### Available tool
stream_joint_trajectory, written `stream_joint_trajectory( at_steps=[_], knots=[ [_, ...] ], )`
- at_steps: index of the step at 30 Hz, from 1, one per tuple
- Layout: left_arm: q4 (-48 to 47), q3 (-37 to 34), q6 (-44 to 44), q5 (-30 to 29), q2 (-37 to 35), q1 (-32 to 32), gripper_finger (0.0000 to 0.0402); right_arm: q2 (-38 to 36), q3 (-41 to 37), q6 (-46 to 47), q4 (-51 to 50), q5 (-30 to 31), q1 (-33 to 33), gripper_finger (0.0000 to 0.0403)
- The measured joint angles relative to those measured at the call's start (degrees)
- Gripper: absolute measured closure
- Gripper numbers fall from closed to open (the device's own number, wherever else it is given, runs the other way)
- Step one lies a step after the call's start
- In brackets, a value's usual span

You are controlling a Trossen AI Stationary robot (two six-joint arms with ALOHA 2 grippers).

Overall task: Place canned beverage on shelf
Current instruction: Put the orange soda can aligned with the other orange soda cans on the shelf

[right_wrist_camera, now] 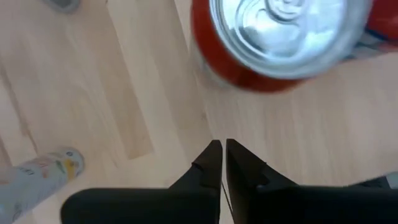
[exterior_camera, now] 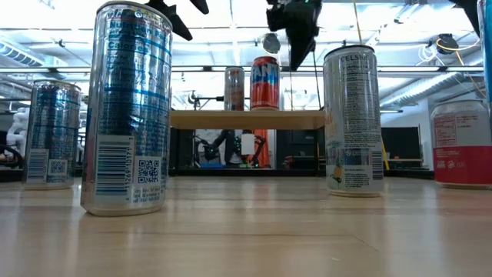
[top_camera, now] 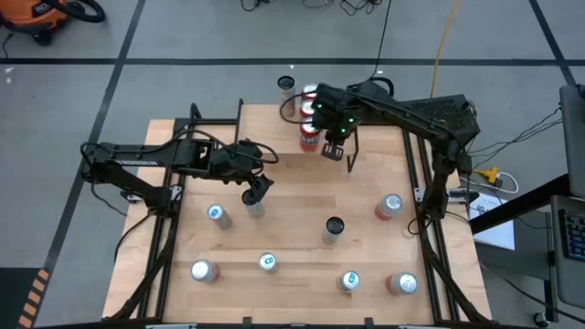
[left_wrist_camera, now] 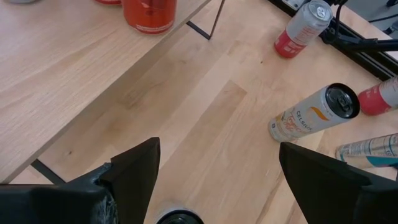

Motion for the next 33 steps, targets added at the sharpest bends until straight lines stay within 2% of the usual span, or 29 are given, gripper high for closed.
stream_joint_trajectory(
  at_steps=[5,9,16,25,33],
  knots=[
    [0.6,0.0,1.8,-0.1,0.0,0.3,0.0071,-4.1,0.0,0.7,0.8,0.0,-1.8,0.0401],
    [2.0,0.0,5.6,-0.1,0.0,3.0,0.0071,-6.6,0.0,0.8,2.5,-0.4,-4.5,0.0401],
    [5.8,-0.1,15.2,5.8,0.9,13.4,0.0074,-8.3,0.0,-5.8,3.5,-10.6,-10.6,0.0402],
    [12.3,0.0,25.7,8.5,3.1,23.6,0.0139,-7.5,0.0,-11.2,10.7,-19.6,-16.3,0.0403],
    [20.0,0.0,27.7,11.5,8.1,25.5,0.0199,-4.4,0.0,-13.4,13.3,-24.8,-18.9,0.0403]
  ],
)
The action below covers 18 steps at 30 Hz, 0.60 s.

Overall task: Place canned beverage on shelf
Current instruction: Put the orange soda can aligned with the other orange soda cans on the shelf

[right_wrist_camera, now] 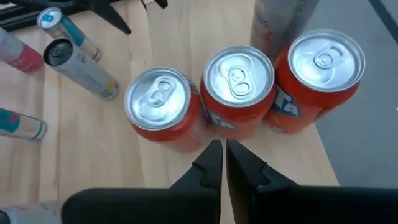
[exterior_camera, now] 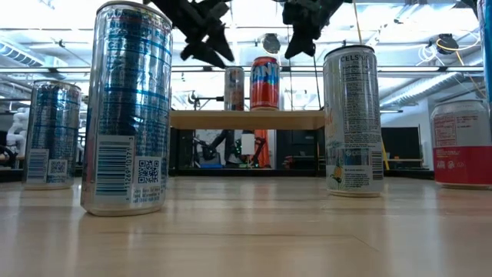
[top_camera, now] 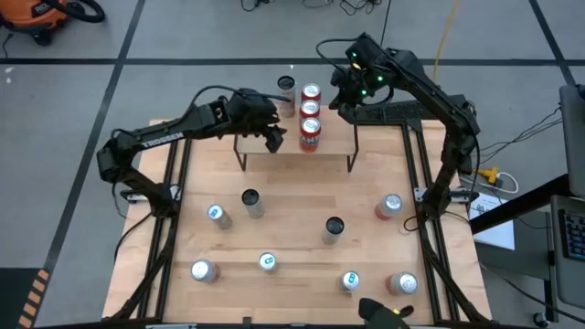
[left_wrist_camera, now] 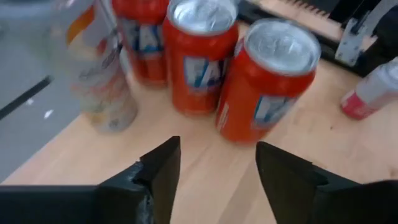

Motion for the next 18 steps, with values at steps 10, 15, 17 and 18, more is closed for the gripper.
stream_joint_trajectory(
  at_steps=[10,15,17,18],
  knots=[
    [9.6,0.0,2.7,-1.9,4.7,0.0,0.0256,1.0,0.0,-3.1,-3.8,-2.6,-0.6,0.0403],
    [10.6,0.0,2.7,-2.7,6.4,0.0,0.0280,1.0,0.0,-2.9,-4.6,-2.6,-0.6,0.0403],
    [10.6,0.0,2.7,-4.1,6.4,0.0,0.0291,1.0,0.0,-2.1,-4.2,-2.6,-0.6,0.0403],
    [10.8,0.0,2.8,-5.2,6.3,0.0,0.0297,1.0,0.0,-1.8,-3.9,-2.6,-0.6,0.0403]
  ],
)
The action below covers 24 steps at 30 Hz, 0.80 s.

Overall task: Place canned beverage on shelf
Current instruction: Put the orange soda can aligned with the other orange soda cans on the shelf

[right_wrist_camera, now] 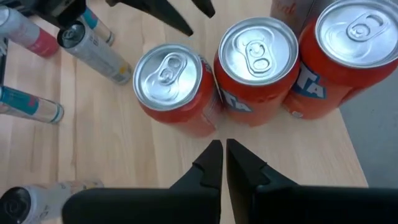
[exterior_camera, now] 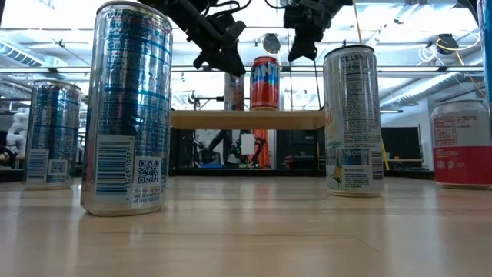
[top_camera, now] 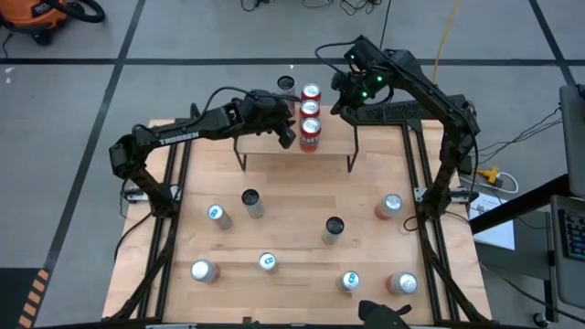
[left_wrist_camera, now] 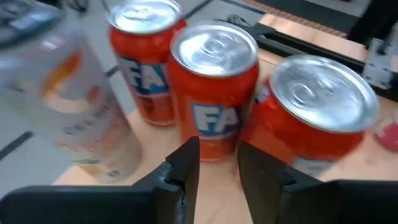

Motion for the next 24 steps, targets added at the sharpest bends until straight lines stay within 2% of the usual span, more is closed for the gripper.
stream_joint_trajectory(
  at_steps=[4,11,24],
  knots=[
    [0.1,0.0,0.1,-3.2,0.0,0.3,0.0320,0.0,0.0,1.7,1.2,0.0,0.0,0.0403],
    [4.6,-0.4,0.1,-3.4,1.3,1.6,0.0348,0.0,0.0,2.4,2.7,0.0,0.0,0.0403],
    [8.1,-0.5,-0.3,-2.1,3.6,1.7,0.0355,0.0,0.0,3.6,2.3,0.0,0.0,0.0403]
  ],
)
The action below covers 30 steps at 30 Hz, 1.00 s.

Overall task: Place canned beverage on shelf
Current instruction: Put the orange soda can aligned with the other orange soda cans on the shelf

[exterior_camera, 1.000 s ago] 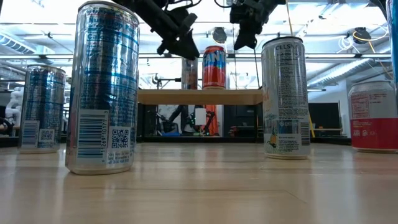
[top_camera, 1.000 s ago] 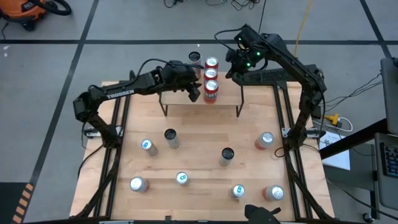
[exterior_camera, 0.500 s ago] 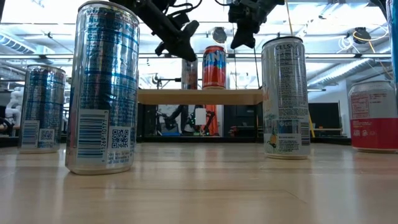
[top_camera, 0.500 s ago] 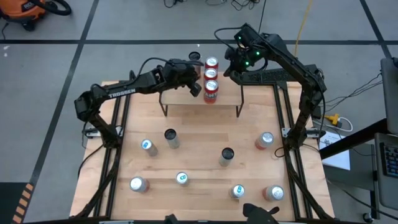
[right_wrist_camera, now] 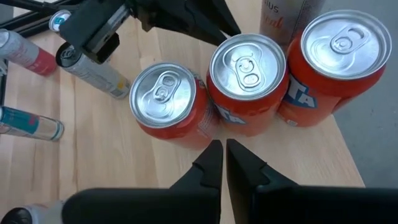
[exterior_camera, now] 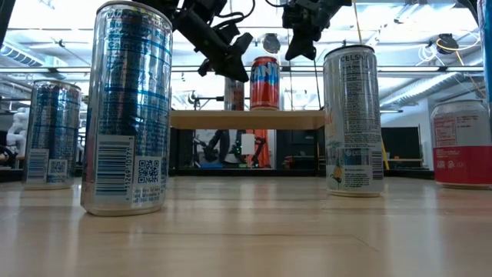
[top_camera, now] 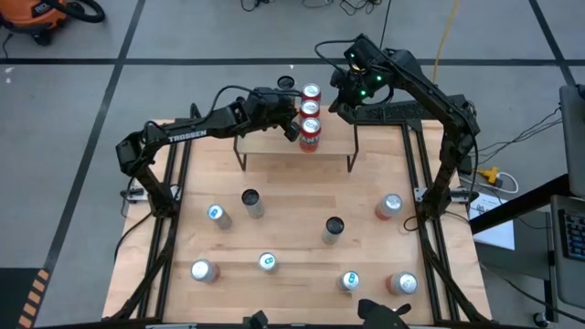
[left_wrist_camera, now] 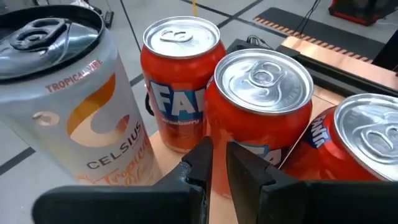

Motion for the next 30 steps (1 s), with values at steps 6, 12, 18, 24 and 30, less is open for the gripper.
stream_joint_trajectory(
  at_steps=[6,12,18,24,30],
  knots=[
    [0.5,0.0,0.3,0.0,0.0,0.0,0.0355,0.0,0.0,0.0,-0.1,0.0,0.0,0.0403],
    [0.8,0.0,0.3,0.0,0.0,0.0,0.0355,0.0,0.0,0.0,0.0,0.0,0.0,0.0403],
    [0.8,0.0,0.2,0.1,0.0,0.0,0.0355,0.0,0.0,0.0,0.1,0.0,0.0,0.0403],
    [0.7,0.0,0.3,2.2,0.0,0.0,0.0355,0.0,0.0,0.0,0.2,0.0,0.0,0.0403],
    [0.0,0.0,0.3,1.7,0.0,0.0,0.0355,0.0,0.0,0.2,0.1,0.0,0.0,0.0403]
  ],
)
